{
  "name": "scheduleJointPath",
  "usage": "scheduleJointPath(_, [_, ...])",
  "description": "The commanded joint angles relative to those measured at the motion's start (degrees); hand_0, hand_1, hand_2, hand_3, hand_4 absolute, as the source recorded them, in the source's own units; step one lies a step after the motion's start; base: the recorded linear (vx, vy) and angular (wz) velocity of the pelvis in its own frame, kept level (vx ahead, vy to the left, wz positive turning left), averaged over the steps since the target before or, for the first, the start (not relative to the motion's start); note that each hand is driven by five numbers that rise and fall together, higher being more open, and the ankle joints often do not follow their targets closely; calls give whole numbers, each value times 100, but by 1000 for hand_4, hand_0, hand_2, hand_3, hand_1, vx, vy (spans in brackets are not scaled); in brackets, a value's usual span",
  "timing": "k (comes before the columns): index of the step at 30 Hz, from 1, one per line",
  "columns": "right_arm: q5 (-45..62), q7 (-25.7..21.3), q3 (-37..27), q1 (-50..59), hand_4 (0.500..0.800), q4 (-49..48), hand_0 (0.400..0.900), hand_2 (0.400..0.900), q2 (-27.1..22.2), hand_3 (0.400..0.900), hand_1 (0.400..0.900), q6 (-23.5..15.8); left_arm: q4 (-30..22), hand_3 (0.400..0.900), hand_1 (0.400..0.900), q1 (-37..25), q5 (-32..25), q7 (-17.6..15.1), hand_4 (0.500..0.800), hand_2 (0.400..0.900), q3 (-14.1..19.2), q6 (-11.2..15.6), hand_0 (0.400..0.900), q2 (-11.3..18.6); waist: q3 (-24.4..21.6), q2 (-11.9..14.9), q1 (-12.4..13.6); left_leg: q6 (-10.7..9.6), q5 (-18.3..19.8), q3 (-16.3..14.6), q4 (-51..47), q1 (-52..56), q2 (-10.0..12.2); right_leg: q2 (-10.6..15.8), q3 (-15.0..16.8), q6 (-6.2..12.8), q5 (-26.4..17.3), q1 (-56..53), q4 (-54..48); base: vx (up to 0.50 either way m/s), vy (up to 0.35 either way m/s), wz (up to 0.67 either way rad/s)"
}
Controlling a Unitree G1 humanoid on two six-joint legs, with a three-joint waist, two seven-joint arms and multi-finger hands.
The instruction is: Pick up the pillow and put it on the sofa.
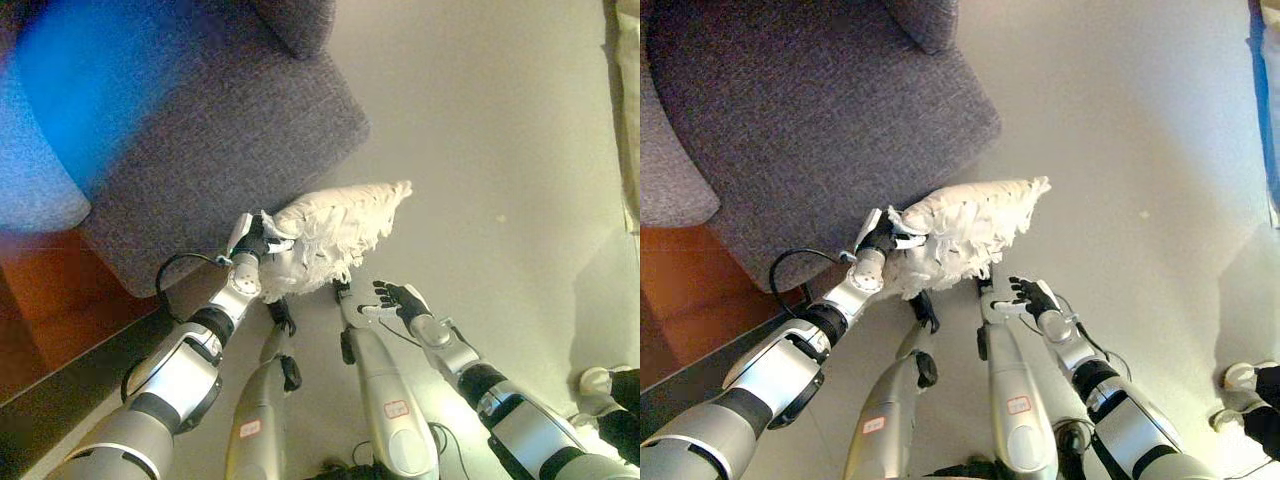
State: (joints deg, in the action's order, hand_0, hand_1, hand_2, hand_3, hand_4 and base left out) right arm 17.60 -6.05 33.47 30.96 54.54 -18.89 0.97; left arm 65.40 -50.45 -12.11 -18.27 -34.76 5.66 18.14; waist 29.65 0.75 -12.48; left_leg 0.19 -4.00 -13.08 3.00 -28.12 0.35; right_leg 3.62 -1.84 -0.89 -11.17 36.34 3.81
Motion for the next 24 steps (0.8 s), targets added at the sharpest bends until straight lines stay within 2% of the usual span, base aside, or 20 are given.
scheduleJointPath(1, [168, -54, 55, -102, 800, -240, 900, 900, -42, 900, 900, -100, 8, 400, 400, -397, 28, -78, 500, 400, 136, 206, 400, 162, 15, 1, 73, -586, -186, -75, 413, -465, 524, 182, 85, 674, 332, 285, 529, 0, 0, 0])
scheduleJointPath(9, [194, -61, -48, -188, 800, -116, 900, 900, 2, 900, 900, -65, -134, 400, 400, -314, -47, 65, 500, 400, 128, 277, 400, 156, 15, -14, 116, -549, -84, 13, 433, -173, 483, 229, 38, 667, 429, -20, 550, 1, 1, 2])
scheduleJointPath(14, [121, 111, -186, -383, 800, 179, 900, 900, -13, 900, 900, -87, -327, 400, 400, -115, -189, 147, 500, 400, 165, 327, 400, 138, 15, -40, 170, -515, 28, 88, 423, 281, 436, 263, -7, 658, 513, -488, 504, 15, 10, 1])
scheduleJointPath(20, [-74, 416, -420, -741, 800, 634, 900, 900, -24, 900, 900, -128, -647, 400, 400, 317, -96, 332, 500, 400, 178, 396, 400, 111, 14, -97, 282, -450, 179, 191, 307, 1118, 367, 293, -65, 648, 681, -1334, 441, 49, 25, 7])
scheduleJointPath(24, [-171, 548, -560, -1142, 800, 923, 900, 900, 7, 900, 900, -259, -927, 400, 400, 747, -52, 508, 500, 400, 121, 345, 400, 70, -340, -144, 370, -410, 264, 251, 246, 1489, 315, 334, -112, 631, 780, -1778, 346, 106, 19, 10])
